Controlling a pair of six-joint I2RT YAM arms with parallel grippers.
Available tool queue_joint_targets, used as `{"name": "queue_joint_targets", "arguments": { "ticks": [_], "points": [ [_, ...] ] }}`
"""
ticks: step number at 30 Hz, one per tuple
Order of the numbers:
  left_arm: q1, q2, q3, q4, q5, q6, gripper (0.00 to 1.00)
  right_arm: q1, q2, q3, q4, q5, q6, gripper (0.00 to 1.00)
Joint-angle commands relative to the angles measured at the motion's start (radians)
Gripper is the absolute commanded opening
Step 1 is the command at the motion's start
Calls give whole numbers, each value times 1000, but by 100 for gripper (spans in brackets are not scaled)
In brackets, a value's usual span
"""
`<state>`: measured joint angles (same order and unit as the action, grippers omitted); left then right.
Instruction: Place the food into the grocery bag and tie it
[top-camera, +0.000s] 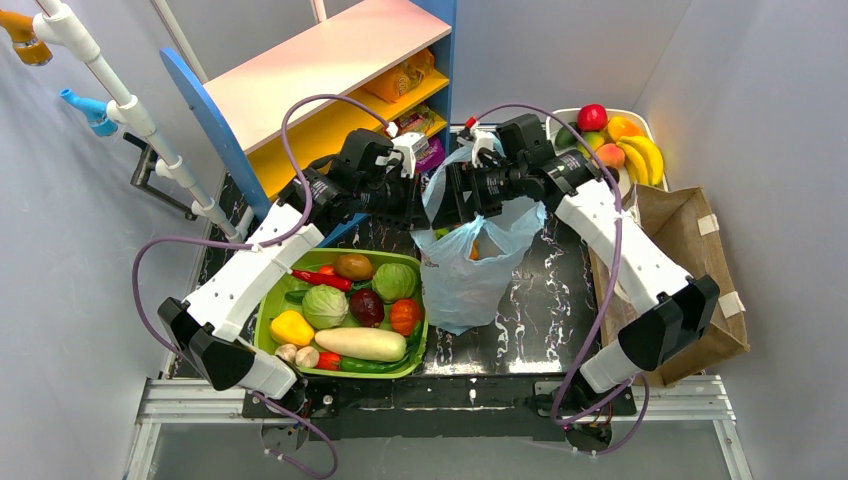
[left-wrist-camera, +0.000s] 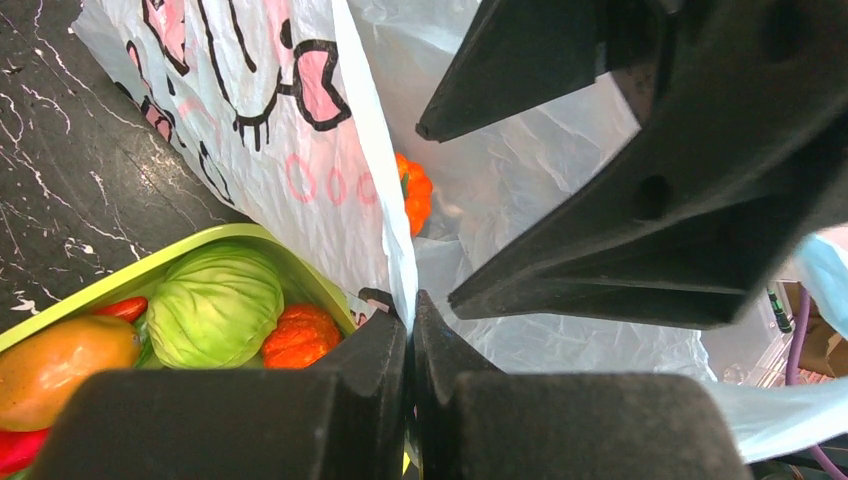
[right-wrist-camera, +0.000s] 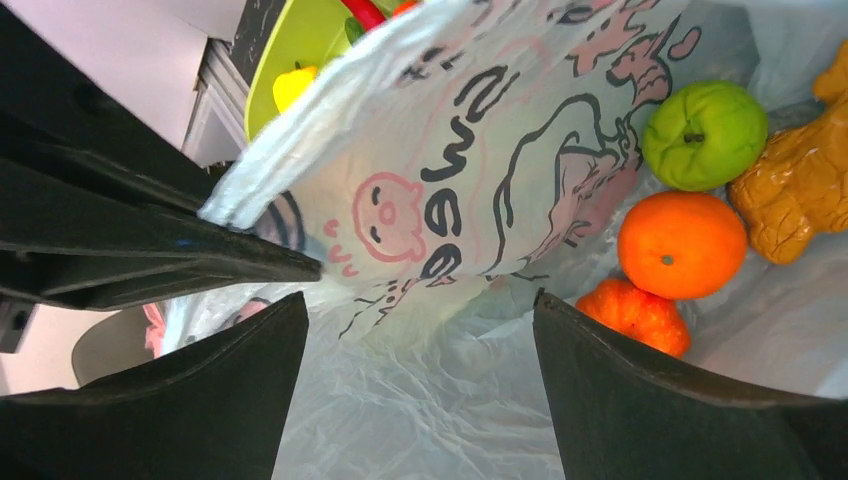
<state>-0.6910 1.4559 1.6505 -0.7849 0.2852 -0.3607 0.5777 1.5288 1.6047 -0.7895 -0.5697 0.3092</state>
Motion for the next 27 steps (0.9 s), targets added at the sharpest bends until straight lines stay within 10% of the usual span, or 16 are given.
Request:
{"name": "queue_joint_targets", "arguments": {
  "ticks": [1,11,27],
  "points": [
    [0,-28,4,-1,-4,-6,0,5,-62,138,-68,51,-39,90],
    [0,-23,-3,-5,-10,-19,0,5,-81,343,-217,512,39,91],
    [0,-10,0,-16,-21,-24,0,3,-297,104,-84,855,-77,96]
  ]
}}
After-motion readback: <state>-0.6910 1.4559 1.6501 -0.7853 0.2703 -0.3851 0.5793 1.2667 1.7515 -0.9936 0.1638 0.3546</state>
